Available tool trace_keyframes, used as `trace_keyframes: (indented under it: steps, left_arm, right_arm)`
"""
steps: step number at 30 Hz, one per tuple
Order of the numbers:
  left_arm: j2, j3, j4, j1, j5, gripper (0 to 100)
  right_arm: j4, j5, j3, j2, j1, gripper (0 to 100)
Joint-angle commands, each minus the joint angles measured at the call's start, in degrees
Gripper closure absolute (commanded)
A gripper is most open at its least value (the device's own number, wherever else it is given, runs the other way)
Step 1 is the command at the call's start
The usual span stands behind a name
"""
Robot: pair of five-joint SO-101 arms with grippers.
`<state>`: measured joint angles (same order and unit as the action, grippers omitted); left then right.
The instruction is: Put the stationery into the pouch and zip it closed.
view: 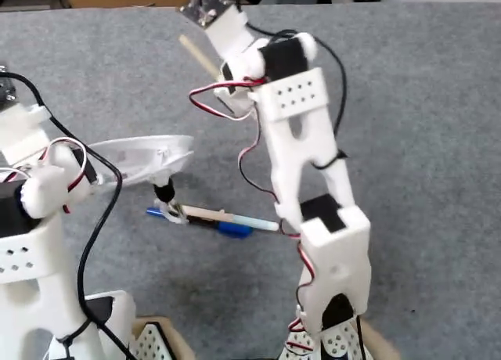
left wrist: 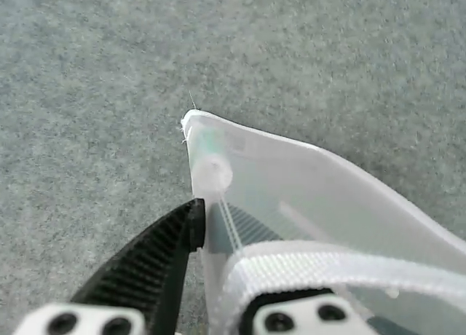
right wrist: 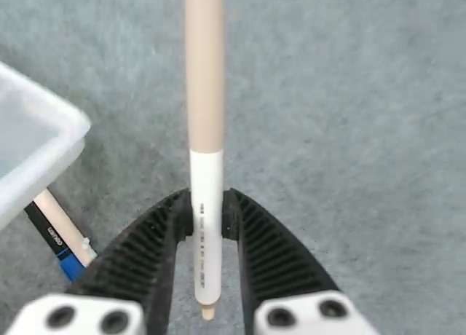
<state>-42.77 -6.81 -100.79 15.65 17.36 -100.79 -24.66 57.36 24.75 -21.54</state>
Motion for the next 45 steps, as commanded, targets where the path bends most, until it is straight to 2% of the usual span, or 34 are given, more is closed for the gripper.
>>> trace_keyframes:
  steps: [1, 8, 13, 15, 19, 23, 28, 35, 42, 45]
  left_arm:
    - [-0.7, -0.75, 0.18, 0.48, 0.44, 97]
    - [-0.62, -1.36, 0.88, 3.47, 0.44, 97]
    - [-0.62, -1.36, 0.88, 3.56, 0.44, 97]
    - [-0.62, -1.36, 0.88, 3.82, 0.53, 97]
    - [-0.62, -1.27, 0.79, 6.11, 0.53, 97]
    - [-0.7, -1.01, 0.62, 6.37, 0.53, 97]
    - [-0.7, -1.1, 0.62, 6.37, 0.53, 97]
    - [-0.7, -1.1, 0.53, 6.37, 0.53, 97]
    - [-0.7, -1.27, 0.53, 6.37, 0.53, 97]
    - [-0.7, -1.27, 0.53, 6.37, 0.44, 97]
  right_arm:
    - [0.0, 0.53, 2.68, -8.04, -1.58, 98.6]
    - [-0.44, 0.09, 1.54, -19.74, -11.87, 98.6]
    - [-0.44, -1.14, -13.76, -31.52, -16.18, 98.6]
    - [-0.35, -1.85, -23.87, -35.38, -14.15, 98.6]
    - [2.11, -2.11, -44.97, -41.54, -5.27, 98.6]
    - [9.49, -2.2, -62.99, -46.99, 3.69, 98.6]
    - [19.43, -2.2, -81.71, -50.15, 10.46, 98.6]
    - [32.0, -2.2, -98.59, -50.15, 13.27, 98.6]
    - [36.48, -2.2, -106.42, -50.15, 13.36, 98.2]
    - [36.31, -1.93, -106.86, -50.15, 13.8, 91.4]
